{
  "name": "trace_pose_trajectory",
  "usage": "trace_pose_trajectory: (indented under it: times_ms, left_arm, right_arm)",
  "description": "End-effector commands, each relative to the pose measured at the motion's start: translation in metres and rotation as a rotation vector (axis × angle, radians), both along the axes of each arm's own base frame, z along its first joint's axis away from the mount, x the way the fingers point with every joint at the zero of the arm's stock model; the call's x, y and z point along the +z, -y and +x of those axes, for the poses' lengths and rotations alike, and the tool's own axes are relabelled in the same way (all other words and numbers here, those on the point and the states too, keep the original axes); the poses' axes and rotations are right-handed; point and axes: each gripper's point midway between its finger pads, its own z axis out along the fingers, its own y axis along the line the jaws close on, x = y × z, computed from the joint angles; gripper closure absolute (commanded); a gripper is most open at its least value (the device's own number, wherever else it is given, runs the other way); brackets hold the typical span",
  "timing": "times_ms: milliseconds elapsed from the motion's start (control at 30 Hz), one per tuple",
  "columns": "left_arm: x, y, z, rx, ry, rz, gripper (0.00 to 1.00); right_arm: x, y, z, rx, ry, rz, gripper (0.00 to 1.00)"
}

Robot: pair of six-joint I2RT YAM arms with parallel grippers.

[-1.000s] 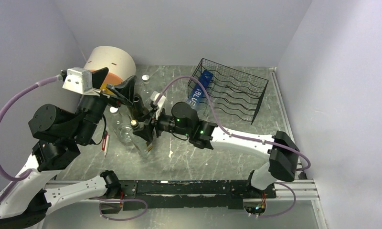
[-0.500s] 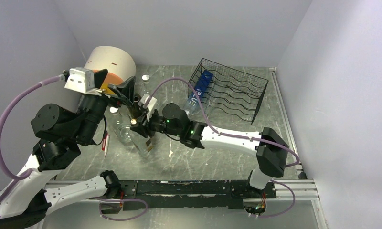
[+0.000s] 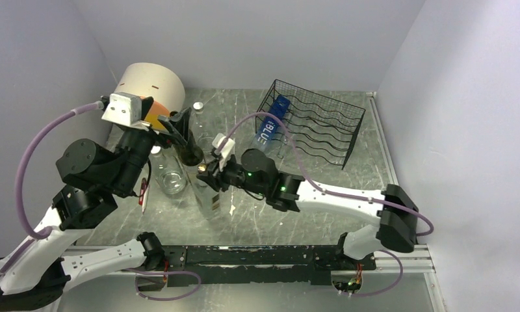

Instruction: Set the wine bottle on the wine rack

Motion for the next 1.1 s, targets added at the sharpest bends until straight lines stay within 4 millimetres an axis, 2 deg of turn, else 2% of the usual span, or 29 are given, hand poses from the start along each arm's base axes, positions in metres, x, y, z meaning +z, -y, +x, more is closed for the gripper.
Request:
trace_pose_trajectory:
  times_ms: [0, 133, 200, 233, 267, 300, 500, 633, 767, 967, 1067]
  left_arm:
    - [-0.016, 0.008, 0.006, 0.0, -0.029, 0.034, 0.02]
    - [-0.028, 0.016, 0.01, -0.006, -0.047, 0.043, 0.01]
    - [-0.041, 0.02, 0.013, -0.004, -0.068, 0.046, 0.03]
    - [-0.051, 0.021, 0.014, -0.003, -0.089, 0.048, 0.04]
    - [-0.064, 0.024, 0.015, -0.005, -0.108, 0.047, 0.04]
    - [-0.076, 0.026, 0.015, -0.013, -0.119, 0.056, 0.04]
    - [-0.156, 0.053, 0.011, -0.128, -0.195, 0.093, 0.0]
    - [-0.203, 0.083, -0.003, -0.304, -0.205, 0.143, 0.01]
    - [-0.238, 0.122, -0.032, -0.577, -0.149, 0.225, 0.01]
    - [-0.278, 0.146, -0.04, -0.691, -0.155, 0.228, 0.01]
    - [-0.292, 0.157, -0.042, -0.738, -0.154, 0.236, 0.01]
  right_arm:
    - [0.074, 0.036, 0.007, -0.122, 0.072, 0.183, 0.89]
    - [0.075, 0.069, 0.018, -0.255, 0.067, 0.167, 0.89]
    - [0.08, 0.087, 0.024, -0.325, 0.071, 0.162, 0.89]
    - [0.081, 0.095, 0.027, -0.359, 0.072, 0.158, 0.89]
    - [0.071, 0.103, 0.029, -0.389, 0.068, 0.134, 0.89]
    - [0.07, 0.11, 0.031, -0.417, 0.068, 0.128, 0.89]
    - [0.07, 0.145, 0.036, -0.534, 0.069, 0.126, 0.89]
    - [0.069, 0.157, 0.037, -0.574, 0.055, 0.13, 0.89]
    - [0.068, 0.165, 0.035, -0.587, 0.046, 0.13, 0.89]
    - [0.067, 0.172, 0.031, -0.583, 0.041, 0.136, 0.89]
    - [0.067, 0.172, 0.028, -0.563, 0.044, 0.139, 0.89]
